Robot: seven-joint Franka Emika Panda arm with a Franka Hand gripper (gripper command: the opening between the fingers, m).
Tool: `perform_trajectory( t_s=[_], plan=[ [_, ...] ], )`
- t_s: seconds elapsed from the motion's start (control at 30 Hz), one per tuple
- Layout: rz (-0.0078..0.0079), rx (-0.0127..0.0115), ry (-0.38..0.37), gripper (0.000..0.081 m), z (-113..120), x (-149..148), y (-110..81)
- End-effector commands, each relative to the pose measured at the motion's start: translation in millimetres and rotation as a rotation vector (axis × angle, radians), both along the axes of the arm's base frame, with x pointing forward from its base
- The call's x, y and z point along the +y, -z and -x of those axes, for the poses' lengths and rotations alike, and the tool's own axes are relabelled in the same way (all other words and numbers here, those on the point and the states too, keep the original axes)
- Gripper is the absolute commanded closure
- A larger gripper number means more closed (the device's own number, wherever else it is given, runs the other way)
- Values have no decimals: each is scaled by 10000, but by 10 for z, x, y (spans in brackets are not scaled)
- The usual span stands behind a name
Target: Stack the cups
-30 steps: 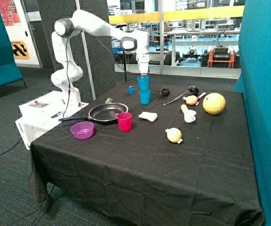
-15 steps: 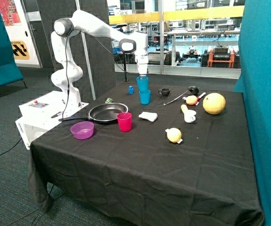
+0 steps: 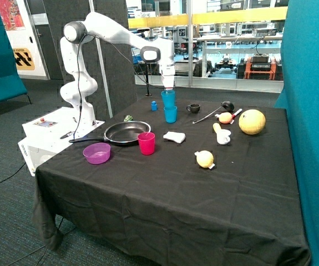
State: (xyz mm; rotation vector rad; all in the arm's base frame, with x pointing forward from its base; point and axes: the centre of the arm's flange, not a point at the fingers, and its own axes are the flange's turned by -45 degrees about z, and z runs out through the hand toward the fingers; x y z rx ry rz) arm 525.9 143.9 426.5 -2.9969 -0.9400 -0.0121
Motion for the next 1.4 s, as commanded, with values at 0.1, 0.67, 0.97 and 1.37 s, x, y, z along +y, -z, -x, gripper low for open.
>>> perform_trajectory(
  t_s=[0.1,0.67,0.97,1.37],
  plan=[
    [29,72,164,808,-112,-85,18],
    [29,72,206,808,-136,-108,117],
    [29,72,87,808,-110,-25,150],
    [29,72,134,808,-89,-29,230]
  ],
)
